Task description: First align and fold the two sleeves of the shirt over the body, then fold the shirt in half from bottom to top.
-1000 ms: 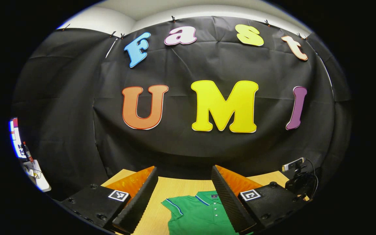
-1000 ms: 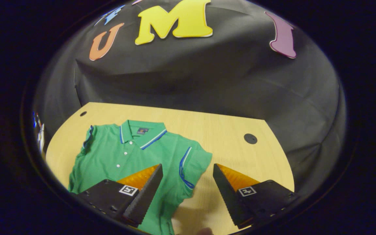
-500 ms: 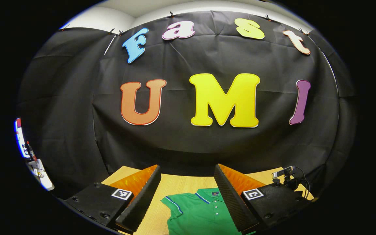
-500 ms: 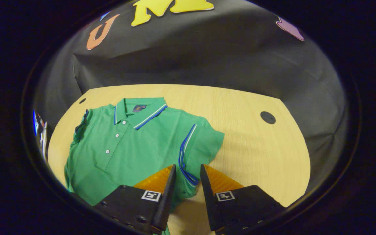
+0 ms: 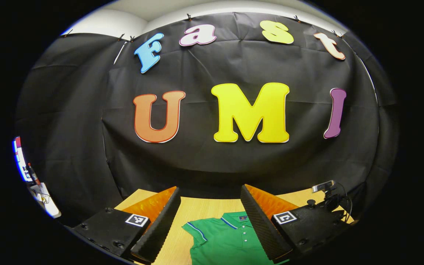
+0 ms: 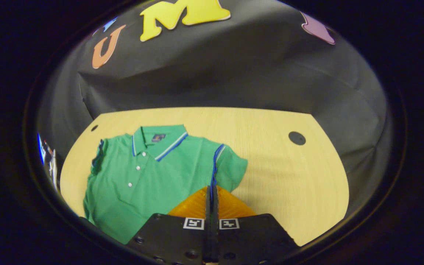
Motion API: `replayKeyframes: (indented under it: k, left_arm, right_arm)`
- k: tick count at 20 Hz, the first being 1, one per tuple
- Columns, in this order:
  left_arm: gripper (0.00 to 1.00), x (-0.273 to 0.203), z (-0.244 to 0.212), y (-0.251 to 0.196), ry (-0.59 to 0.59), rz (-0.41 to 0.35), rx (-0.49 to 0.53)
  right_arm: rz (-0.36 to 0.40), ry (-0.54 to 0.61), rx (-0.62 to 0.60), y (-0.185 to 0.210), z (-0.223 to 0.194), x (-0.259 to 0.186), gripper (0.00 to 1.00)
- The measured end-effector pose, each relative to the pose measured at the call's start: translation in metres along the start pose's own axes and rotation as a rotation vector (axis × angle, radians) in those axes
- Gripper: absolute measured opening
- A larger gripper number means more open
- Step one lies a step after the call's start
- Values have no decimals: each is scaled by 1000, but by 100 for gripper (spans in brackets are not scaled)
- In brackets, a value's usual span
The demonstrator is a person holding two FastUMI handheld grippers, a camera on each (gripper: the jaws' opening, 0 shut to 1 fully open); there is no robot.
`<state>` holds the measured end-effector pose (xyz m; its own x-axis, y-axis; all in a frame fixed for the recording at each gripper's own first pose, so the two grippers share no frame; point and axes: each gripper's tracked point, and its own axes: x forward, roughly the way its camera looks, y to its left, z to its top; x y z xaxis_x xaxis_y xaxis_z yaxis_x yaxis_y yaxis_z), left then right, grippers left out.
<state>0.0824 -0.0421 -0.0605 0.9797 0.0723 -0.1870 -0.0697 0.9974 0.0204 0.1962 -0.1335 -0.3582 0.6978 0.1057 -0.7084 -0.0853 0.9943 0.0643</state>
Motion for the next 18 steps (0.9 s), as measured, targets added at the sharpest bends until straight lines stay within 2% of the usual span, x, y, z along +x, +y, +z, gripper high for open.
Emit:
replayKeyframes:
  k: [4,10,13,15,16,18]
  left_arm:
    - [100,-4,-3,14,8,26,-21]
    - [100,-15,-5,45,21,81,-16]
    - [100,-19,-13,58,47,103,3]
    - [96,-20,-15,63,50,101,10]
    - [100,-19,-18,62,52,93,7]
    - [100,-15,-28,58,73,73,-3]
  right_arm:
    - [43,-61,-16,42,33,-17,0]
    - [98,-42,-77,119,23,-1,0]
    - [135,-26,-22,147,22,0,0]
    - [153,-45,-17,154,25,-13,38]
    - [149,-70,-28,155,30,-21,58]
    - [118,-124,-48,150,40,-38,99]
